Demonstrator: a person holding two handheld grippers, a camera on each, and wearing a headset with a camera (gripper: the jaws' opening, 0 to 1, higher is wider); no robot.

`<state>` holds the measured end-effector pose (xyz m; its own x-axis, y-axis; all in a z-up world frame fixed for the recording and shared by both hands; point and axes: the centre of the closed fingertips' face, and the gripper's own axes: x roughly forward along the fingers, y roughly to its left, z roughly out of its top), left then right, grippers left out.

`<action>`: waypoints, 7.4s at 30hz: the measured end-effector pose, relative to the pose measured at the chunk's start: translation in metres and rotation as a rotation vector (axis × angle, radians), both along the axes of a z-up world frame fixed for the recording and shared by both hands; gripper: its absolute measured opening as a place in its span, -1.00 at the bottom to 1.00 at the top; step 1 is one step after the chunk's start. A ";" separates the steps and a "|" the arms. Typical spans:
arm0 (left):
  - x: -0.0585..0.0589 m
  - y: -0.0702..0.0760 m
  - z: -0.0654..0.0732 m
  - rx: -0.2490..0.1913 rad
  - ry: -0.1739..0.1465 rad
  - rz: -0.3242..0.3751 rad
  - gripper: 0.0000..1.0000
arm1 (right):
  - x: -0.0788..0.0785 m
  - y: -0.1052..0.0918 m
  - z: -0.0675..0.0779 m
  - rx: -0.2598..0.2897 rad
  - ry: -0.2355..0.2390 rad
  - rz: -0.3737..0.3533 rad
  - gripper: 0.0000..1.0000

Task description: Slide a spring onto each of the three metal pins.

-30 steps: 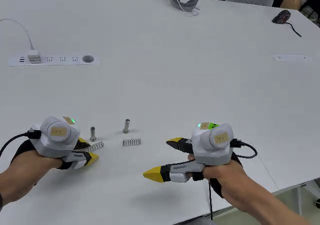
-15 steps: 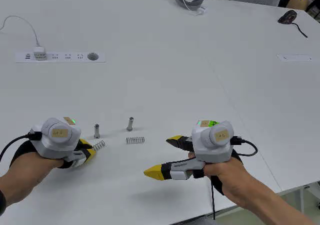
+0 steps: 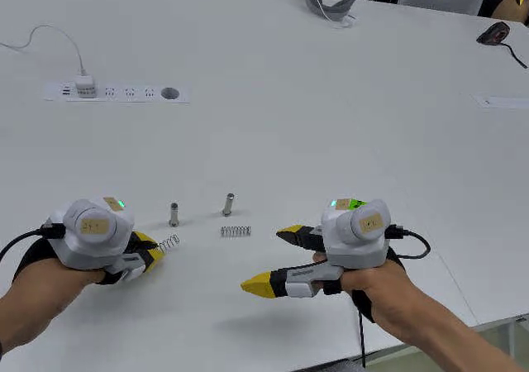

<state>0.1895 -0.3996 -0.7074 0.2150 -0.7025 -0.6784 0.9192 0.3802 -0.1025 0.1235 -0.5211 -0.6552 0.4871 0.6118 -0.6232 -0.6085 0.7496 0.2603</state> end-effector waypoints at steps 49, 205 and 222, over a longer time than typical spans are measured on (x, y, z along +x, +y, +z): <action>-0.014 0.011 0.082 -0.069 -0.145 -0.082 -0.79 | 0.024 0.067 0.037 0.217 -0.031 0.080 0.12; -0.019 0.061 0.088 -0.146 -0.081 0.102 0.22 | 0.071 0.071 0.044 -0.342 -0.100 0.715 -0.75; -0.020 0.092 0.081 -0.124 -0.061 0.180 0.43 | 0.110 0.073 0.029 -0.382 -0.105 0.699 -0.75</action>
<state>0.1691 -0.3080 -0.6264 0.3822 -0.7264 -0.5712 0.8438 0.5263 -0.1047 0.2334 -0.4479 -0.6258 0.1374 0.5509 -0.8232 -0.9771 0.2115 -0.0215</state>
